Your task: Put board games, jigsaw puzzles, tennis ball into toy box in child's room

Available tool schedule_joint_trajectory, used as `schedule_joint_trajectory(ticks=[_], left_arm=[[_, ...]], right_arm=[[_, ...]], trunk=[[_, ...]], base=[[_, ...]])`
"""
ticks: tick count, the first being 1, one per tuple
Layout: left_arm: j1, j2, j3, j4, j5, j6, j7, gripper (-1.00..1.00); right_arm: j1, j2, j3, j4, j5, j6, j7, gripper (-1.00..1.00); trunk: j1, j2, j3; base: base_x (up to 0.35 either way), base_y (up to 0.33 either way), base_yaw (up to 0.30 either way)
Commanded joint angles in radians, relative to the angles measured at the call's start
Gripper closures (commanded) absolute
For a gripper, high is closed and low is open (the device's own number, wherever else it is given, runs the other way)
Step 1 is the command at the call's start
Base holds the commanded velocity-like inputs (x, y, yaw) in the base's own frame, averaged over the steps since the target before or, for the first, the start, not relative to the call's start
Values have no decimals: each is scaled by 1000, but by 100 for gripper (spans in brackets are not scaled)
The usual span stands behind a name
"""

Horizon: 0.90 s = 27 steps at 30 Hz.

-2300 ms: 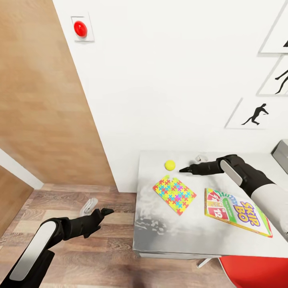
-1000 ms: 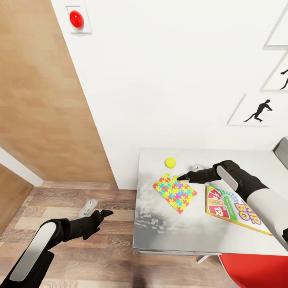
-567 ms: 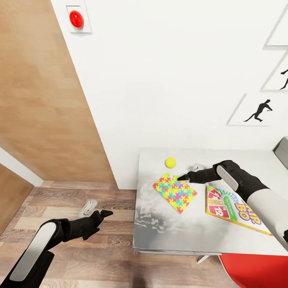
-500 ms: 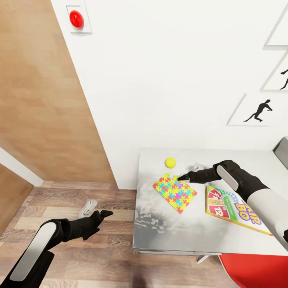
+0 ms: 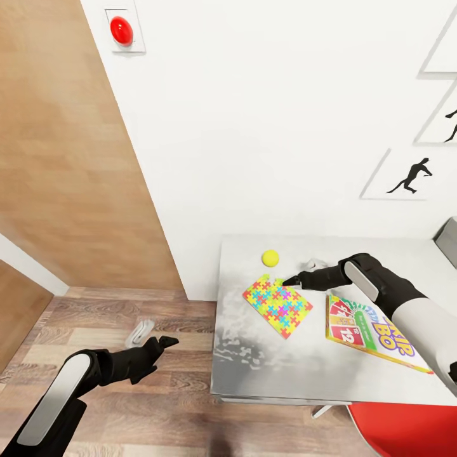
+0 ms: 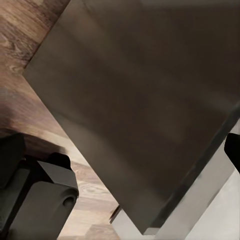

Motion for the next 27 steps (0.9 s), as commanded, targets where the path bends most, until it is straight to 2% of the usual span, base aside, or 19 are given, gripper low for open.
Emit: schedule_joint_trajectory(ticks=[1,6,14,19,27], left_arm=[[-1,1,-1,1,10,-1,11,-100],[-1,1,-1,5,9,-1,9,-100],[-1,0,-3,7,7,-1,8,-100],[-1,-2,-6,8,-24,-1,6,-100],[-1,-3,-7,8,-48,-1,5,-100]], right_arm=[[30,-1,7,24,33,-7,4,-100],[30,1,7,24,33,-7,4,-100],[30,6,8,25,33,-7,3,-100],[30,6,7,25,33,-8,2,-100],[30,5,6,25,34,-8,1,-100]], trunk=[[0,-1,-1],[0,-1,-1],[0,-1,-1],[0,-1,-1],[0,-1,-1]], base=[[0,0,0],[0,0,88],[0,0,213],[-53,0,169],[-162,0,55]])
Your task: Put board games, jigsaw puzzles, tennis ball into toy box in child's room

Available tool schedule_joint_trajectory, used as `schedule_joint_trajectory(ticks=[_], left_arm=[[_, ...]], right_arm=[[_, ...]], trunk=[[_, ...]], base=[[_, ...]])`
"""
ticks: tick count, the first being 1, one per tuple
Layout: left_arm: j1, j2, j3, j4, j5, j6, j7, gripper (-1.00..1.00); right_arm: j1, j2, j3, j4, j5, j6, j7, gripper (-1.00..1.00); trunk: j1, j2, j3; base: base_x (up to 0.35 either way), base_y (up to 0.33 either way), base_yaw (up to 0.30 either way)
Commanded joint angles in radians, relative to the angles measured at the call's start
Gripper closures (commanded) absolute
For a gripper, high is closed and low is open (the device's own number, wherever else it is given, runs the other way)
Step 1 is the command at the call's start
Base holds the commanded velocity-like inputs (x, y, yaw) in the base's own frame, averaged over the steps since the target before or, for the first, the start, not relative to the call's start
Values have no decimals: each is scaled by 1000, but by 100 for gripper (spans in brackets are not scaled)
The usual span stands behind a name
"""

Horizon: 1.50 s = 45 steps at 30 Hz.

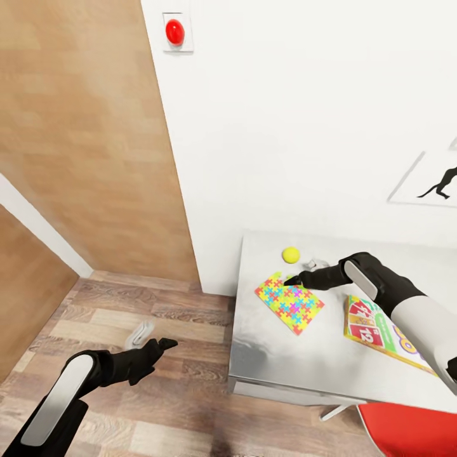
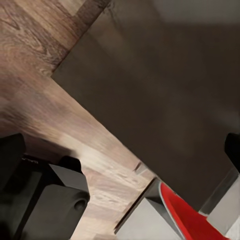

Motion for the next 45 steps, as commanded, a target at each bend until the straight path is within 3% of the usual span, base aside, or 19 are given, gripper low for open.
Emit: schedule_joint_trajectory(ticks=[1,45], left_arm=[[-1,0,-1,-1,8,-1,10,-100],[-1,-1,-2,5,5,-1,10,-100]], right_arm=[[44,-1,5,-1,5,-1,4,-100],[37,-5,-7,-9,4,0,4,-100]], trunk=[[3,-1,-1],[3,-1,-1]], base=[[-82,0,18],[-53,-8,2]])
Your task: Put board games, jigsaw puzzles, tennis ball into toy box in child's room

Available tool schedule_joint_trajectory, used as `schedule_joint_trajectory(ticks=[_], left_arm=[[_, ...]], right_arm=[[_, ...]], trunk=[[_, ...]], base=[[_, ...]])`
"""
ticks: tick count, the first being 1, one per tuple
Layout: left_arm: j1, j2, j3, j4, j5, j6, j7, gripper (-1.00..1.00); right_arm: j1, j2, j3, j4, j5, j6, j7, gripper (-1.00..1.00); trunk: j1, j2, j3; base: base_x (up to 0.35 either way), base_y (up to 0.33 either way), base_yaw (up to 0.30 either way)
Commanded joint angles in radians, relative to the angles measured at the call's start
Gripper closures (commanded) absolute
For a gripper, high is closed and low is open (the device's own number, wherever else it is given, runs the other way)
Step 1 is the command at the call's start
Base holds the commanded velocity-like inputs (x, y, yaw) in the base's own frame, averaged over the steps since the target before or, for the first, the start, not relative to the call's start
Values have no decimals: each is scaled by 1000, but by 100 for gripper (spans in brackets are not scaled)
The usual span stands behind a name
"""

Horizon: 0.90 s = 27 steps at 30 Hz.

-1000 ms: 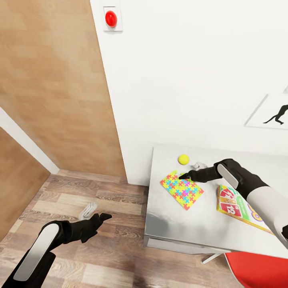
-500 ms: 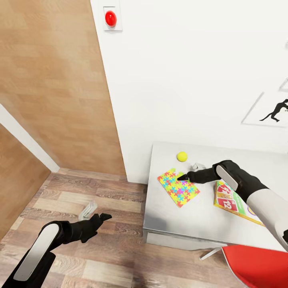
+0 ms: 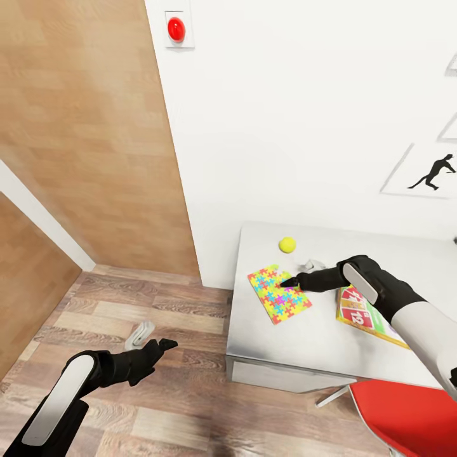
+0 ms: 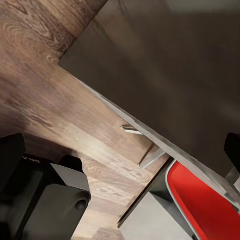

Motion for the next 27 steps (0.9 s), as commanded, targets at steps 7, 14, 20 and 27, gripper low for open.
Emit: schedule_joint_trajectory(ticks=[7,14,20,27], left_arm=[[-1,0,-1,-1,9,-1,11,-100],[-1,0,-1,-1,9,-1,11,-100],[-1,1,-1,-1,9,-1,11,-100],[-1,1,-1,-1,10,-1,11,-100]], right_arm=[[-20,-4,3,50,38,17,6,-100],[-36,-4,2,48,38,37,6,-100],[-42,-4,1,47,38,43,7,-100],[-45,-3,1,47,38,46,7,-100]], trunk=[[0,-1,-1],[0,-1,-1],[0,-1,-1],[0,-1,-1]], base=[[-7,-1,0],[-2,0,0],[-1,0,15],[0,0,113]])
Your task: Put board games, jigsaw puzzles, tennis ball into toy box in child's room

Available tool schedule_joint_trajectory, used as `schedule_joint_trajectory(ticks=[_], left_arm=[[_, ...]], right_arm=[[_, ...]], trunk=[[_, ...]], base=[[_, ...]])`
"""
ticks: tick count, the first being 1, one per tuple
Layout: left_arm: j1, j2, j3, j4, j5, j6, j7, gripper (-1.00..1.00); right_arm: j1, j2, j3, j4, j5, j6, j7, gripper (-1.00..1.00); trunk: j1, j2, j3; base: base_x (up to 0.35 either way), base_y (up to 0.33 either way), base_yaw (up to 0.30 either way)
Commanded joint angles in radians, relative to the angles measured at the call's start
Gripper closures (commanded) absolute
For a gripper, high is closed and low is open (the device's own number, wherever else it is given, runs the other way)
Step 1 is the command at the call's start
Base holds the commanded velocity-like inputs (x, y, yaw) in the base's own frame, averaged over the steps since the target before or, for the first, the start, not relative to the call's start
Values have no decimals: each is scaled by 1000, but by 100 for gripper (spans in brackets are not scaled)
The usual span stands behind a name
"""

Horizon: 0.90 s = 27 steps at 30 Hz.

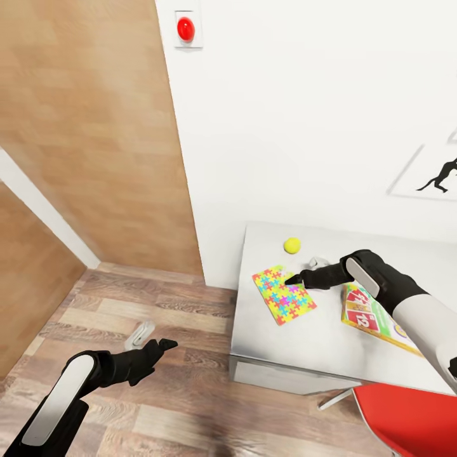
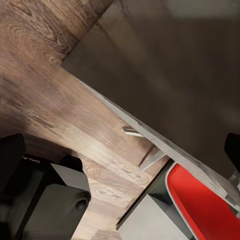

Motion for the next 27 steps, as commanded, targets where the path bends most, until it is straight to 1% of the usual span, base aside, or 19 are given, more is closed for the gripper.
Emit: schedule_joint_trajectory(ticks=[1,9,12,20,27], left_arm=[[-1,1,-1,-1,10,-1,10,-100],[-1,1,-2,-1,10,-1,10,-100],[-1,1,-2,-1,10,-1,10,-100],[-1,1,-4,-1,9,-1,10,-100],[-1,1,-4,-2,10,-1,10,-100]], right_arm=[[-1,-1,4,-1,5,0,8,-100],[-2,-2,3,-1,5,1,8,-100],[-2,-2,3,-1,5,1,8,-100],[-2,-2,3,-1,5,1,8,-100],[-2,-2,3,-1,5,1,8,-100]], trunk=[[0,-1,-1],[0,-1,-1],[0,-1,-1],[0,-1,-1],[0,-1,-1]], base=[[0,0,195],[0,0,242],[0,0,152],[-25,0,63],[-127,-28,16]])
